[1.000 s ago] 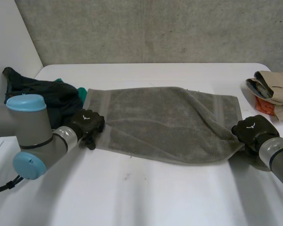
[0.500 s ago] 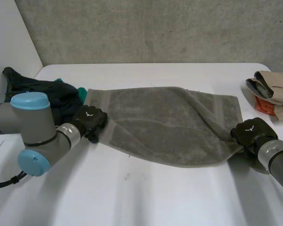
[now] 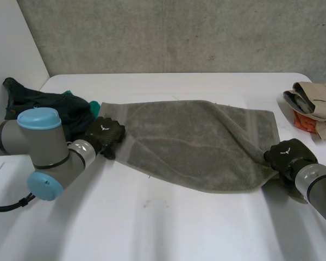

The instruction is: Fold the laundry.

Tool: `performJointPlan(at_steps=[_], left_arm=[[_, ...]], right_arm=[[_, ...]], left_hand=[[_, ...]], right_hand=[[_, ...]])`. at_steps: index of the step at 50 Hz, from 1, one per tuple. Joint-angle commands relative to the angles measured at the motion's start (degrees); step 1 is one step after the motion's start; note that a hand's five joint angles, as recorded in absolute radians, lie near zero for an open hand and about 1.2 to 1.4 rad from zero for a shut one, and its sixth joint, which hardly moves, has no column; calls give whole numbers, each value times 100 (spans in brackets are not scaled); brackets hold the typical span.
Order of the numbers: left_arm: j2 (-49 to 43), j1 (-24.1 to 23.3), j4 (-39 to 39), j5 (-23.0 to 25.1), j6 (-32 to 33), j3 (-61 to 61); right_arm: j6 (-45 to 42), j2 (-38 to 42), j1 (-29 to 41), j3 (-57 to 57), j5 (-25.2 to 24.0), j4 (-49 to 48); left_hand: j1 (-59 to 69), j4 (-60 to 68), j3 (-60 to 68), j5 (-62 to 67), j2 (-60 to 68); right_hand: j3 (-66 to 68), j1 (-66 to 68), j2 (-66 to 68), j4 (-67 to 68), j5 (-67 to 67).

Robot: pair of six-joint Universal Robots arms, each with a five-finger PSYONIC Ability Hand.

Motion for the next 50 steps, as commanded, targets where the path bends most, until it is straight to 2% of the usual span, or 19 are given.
performJointPlan(at_steps=[1, 5, 6, 7, 9, 16, 20, 24, 29, 30, 38, 42, 46, 49, 50], left_arm=[[-157, -11, -2, 11, 0, 166], [-245, -11, -2, 11, 8, 253], [-254, -11, -2, 11, 8, 271], [-263, -29, -2, -6, 0, 332], [-263, -55, 7, -24, 0, 368], [149, -266, -2, -401, -27, 342], [1264, -231, -81, -551, -53, -70], [2293, -231, -326, -569, -35, -782], [3602, -108, -1151, -586, -27, -1591], [3970, -30, -1519, -595, -27, -1827], [5282, 349, -3367, -578, -9, -2304], [5424, 507, -3526, -543, 0, -2234], [5117, 551, -3316, -516, -9, -2190], [4231, 499, -2930, -569, -9, -2093], [3994, 490, -2807, -577, -9, -2023]], right_arm=[[0, 8, 4, 5, 0, 2], [0, 34, 4, 5, 0, -7], [0, 43, 4, 5, 0, 2], [0, 52, 4, 5, 0, -7], [0, 43, 4, -4, 8, -7], [0, 17, -48, -83, 44, 28], [-26, -237, -57, -153, 52, 142], [-263, -922, -66, -171, 149, 528], [-702, -1660, -328, -258, 140, 1222], [-764, -1784, -408, -267, 123, 1336], [-1705, -2663, -883, -478, -9, 2181], [-1697, -2778, -901, -680, -44, 2208], [-1635, -2674, -918, -611, -106, 2190], [-1626, -1823, -919, -601, -106, 2173], [-1626, -1324, -866, -706, -54, 2146]], left_hand=[[659, 616, 627, 629, 638], [1194, 1151, 1162, 1165, 1173], [1697, 1653, 1665, 1667, 1676], [3101, 3057, 3069, 3071, 3080], [3884, 3840, 3852, 3854, 3863], [3886, 3843, 3854, 3857, 3865], [3886, 3843, 3854, 3857, 3865], [3886, 3843, 3854, 3857, 3865], [3886, 3843, 3854, 3857, 3865], [3886, 3843, 3854, 3857, 3865], [3886, 3843, 3854, 3857, 3865], [3886, 3843, 3854, 3857, 3865], [3886, 3843, 3854, 3857, 3865], [3886, 3843, 3854, 3857, 3865], [3886, 3843, 3854, 3857, 3865]], right_hand=[[1154, 1491, 1261, 1121, 1189], [1154, 1491, 1261, 1121, 1189], [1154, 1491, 1261, 1121, 1189], [1154, 1491, 1261, 1121, 1189], [1154, 1491, 1261, 1121, 1189], [1154, 1491, 1261, 1121, 1189], [1154, 1491, 1261, 1121, 1189], [1154, 1491, 1261, 1121, 1189], [1154, 1491, 1261, 1121, 1189], [1154, 1491, 1261, 1121, 1189], [1154, 1491, 1261, 1121, 1189], [1154, 1491, 1261, 1121, 1189], [1154, 1491, 1261, 1121, 1189], [1154, 1491, 1261, 1121, 1189], [1154, 1491, 1261, 1121, 1189]])
